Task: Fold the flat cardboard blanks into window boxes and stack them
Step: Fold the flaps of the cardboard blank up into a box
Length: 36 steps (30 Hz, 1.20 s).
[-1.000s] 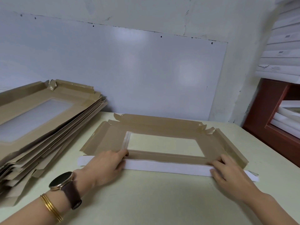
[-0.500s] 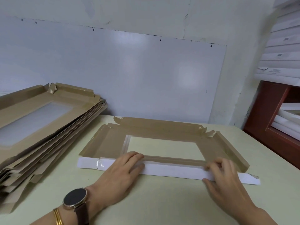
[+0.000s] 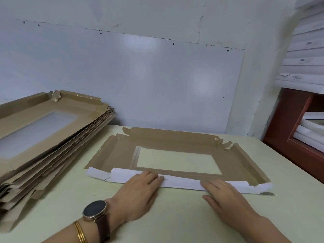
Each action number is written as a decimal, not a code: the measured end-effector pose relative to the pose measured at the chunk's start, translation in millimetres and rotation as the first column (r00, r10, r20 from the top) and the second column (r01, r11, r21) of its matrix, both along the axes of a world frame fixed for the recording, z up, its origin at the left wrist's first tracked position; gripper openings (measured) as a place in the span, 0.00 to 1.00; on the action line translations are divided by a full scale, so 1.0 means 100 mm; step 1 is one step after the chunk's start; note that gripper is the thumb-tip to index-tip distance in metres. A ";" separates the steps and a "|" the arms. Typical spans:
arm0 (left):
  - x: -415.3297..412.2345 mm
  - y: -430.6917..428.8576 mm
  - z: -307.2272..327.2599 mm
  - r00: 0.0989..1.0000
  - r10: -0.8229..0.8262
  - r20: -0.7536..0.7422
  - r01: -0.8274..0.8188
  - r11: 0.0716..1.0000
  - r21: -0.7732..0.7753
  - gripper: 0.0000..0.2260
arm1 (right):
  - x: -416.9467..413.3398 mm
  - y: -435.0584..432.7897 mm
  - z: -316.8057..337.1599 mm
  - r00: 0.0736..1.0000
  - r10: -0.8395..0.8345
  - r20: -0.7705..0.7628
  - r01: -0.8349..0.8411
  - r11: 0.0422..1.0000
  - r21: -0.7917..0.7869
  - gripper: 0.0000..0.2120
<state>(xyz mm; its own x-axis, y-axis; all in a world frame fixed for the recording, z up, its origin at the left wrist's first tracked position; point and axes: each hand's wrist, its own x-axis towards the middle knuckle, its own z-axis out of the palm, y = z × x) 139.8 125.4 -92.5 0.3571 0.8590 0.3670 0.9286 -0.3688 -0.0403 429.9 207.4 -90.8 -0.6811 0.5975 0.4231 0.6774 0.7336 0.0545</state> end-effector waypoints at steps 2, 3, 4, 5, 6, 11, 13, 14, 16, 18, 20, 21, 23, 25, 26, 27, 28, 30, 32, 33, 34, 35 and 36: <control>0.00 0.04 -0.05 0.999 0.049 0.005 -0.048 0.996 -0.069 0.21 | -0.01 0.04 -0.01 1.000 -0.014 0.024 0.016 0.996 -0.083 0.16; -0.01 0.06 -0.07 0.998 0.068 0.007 -0.067 0.995 -0.078 0.20 | -0.02 0.06 -0.01 0.999 -0.022 0.048 0.027 0.995 -0.095 0.16; -0.01 0.07 -0.08 0.996 0.084 0.004 -0.083 0.994 -0.073 0.20 | -0.03 0.07 0.00 0.997 -0.028 0.076 0.035 0.995 -0.089 0.15; -0.01 0.09 -0.08 0.995 0.099 -0.005 -0.099 0.993 -0.060 0.18 | -0.04 0.06 0.02 0.995 -0.036 0.092 0.044 0.995 -0.087 0.15; 0.00 0.10 -0.07 0.994 0.112 -0.012 -0.113 0.993 -0.045 0.17 | -0.06 0.05 0.04 0.993 -0.046 0.111 0.056 0.995 -0.086 0.14; 0.06 0.06 0.04 0.993 0.093 -0.072 -0.095 0.995 -0.012 0.05 | -0.15 -0.02 0.10 0.996 -0.057 0.074 0.060 0.997 -0.039 0.12; 0.07 0.08 0.04 0.991 0.118 -0.056 -0.119 0.993 -0.021 0.07 | -0.18 -0.04 0.11 0.997 -0.039 0.064 0.040 0.999 -0.020 0.10; 0.06 0.09 0.03 0.990 0.133 -0.038 -0.134 0.991 -0.028 0.08 | -0.19 -0.05 0.11 0.998 -0.034 0.055 0.036 0.999 -0.028 0.07; 0.03 0.13 0.03 0.988 0.157 0.002 -0.157 0.986 -0.053 0.13 | -0.15 -0.03 0.10 0.996 -0.034 0.079 0.037 0.999 -0.034 0.06; 0.00 0.14 0.03 0.984 0.178 0.019 -0.177 0.983 -0.046 0.13 | -0.06 0.01 0.08 0.997 -0.032 0.076 0.036 0.998 -0.056 0.12; -0.06 0.14 0.02 0.980 0.196 0.031 -0.194 0.980 -0.053 0.11 | 0.05 0.06 0.08 0.997 -0.056 0.048 0.060 0.996 -0.070 0.14; -0.09 0.14 0.03 0.979 0.202 0.037 -0.201 0.979 -0.044 0.09 | 0.13 0.10 0.09 0.996 -0.076 0.045 0.079 0.994 -0.081 0.14; -0.19 0.12 0.03 0.971 0.230 0.060 -0.228 0.973 -0.042 0.12 | 0.26 0.17 0.11 0.991 -0.114 0.071 0.123 0.984 -0.133 0.14; -0.30 0.11 0.05 0.960 0.266 0.083 -0.259 0.962 -0.081 0.16 | 0.39 0.23 0.12 0.986 -0.138 0.092 0.153 0.973 -0.173 0.14; -0.35 0.10 0.05 0.957 0.277 0.084 -0.269 0.958 -0.096 0.16 | 0.45 0.25 0.13 0.984 -0.144 0.106 0.162 0.969 -0.186 0.14; -0.40 0.10 0.05 0.955 0.285 0.086 -0.276 0.955 -0.108 0.15 | 0.50 0.27 0.13 0.982 -0.149 0.116 0.169 0.966 -0.196 0.14; -0.44 0.10 0.06 0.952 0.291 0.090 -0.280 0.953 -0.118 0.14 | 0.54 0.29 0.13 0.981 -0.153 0.123 0.176 0.962 -0.207 0.14; -0.53 0.09 0.07 0.952 0.294 0.089 -0.283 0.951 -0.123 0.13 | 0.59 0.32 0.15 0.978 -0.164 0.129 0.191 0.953 -0.236 0.14; -0.58 0.09 0.06 0.954 0.289 0.083 -0.281 0.954 -0.103 0.13 | 0.60 0.34 0.17 0.977 -0.174 0.120 0.202 0.939 -0.278 0.15; -0.59 0.10 0.05 0.955 0.288 0.077 -0.281 0.956 -0.089 0.14 | 0.60 0.35 0.17 0.977 -0.182 0.113 0.208 0.932 -0.297 0.15; -0.59 0.10 0.05 0.954 0.291 0.070 -0.286 0.955 -0.076 0.14 | 0.58 0.36 0.17 0.975 -0.193 0.110 0.219 0.925 -0.312 0.14; -0.59 0.12 0.04 0.951 0.302 0.061 -0.298 0.952 -0.064 0.14 | 0.57 0.37 0.16 0.973 -0.206 0.107 0.230 0.918 -0.322 0.14; -0.59 0.13 0.04 0.945 0.322 0.050 -0.319 0.946 -0.058 0.15 | 0.55 0.38 0.16 0.970 -0.220 0.108 0.243 0.913 -0.328 0.13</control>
